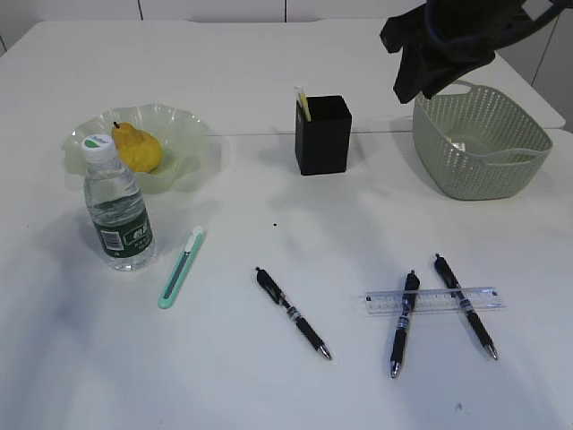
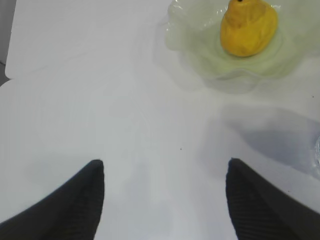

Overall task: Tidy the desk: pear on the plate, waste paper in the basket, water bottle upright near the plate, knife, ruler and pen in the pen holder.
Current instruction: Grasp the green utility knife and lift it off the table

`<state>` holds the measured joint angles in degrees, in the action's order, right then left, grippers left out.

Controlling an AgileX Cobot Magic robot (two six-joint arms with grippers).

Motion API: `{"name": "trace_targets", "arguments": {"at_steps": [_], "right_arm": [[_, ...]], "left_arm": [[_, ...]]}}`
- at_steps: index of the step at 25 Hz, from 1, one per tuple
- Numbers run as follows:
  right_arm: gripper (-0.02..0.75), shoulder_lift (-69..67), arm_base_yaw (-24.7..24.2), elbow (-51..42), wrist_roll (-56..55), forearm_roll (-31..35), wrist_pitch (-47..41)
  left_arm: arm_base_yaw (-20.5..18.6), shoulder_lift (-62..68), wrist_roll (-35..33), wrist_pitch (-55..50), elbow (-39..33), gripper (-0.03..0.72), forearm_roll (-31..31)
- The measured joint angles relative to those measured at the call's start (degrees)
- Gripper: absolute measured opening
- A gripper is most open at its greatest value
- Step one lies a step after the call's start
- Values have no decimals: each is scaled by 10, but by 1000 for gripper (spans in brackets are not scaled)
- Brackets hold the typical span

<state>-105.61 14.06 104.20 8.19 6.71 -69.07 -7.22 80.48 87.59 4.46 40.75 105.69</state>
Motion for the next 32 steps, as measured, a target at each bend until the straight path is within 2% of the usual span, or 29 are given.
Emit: {"name": "trace_targets", "arguments": {"at_steps": [10, 15, 21, 28, 32], "right_arm": [[252, 0, 0, 0, 0, 0, 11], [252, 0, 0, 0, 0, 0, 12], [253, 0, 0, 0, 0, 0, 12], [253, 0, 0, 0, 0, 0, 18], [253, 0, 0, 0, 0, 0, 20]], "left_arm": [[0, 16, -94, 8, 0, 538, 0], [0, 34, -206, 8, 0, 537, 0], [4, 39, -375, 2, 0, 515, 0], [29, 42, -437, -65, 0, 512, -1], [32, 43, -445, -100, 0, 511, -3]]}}
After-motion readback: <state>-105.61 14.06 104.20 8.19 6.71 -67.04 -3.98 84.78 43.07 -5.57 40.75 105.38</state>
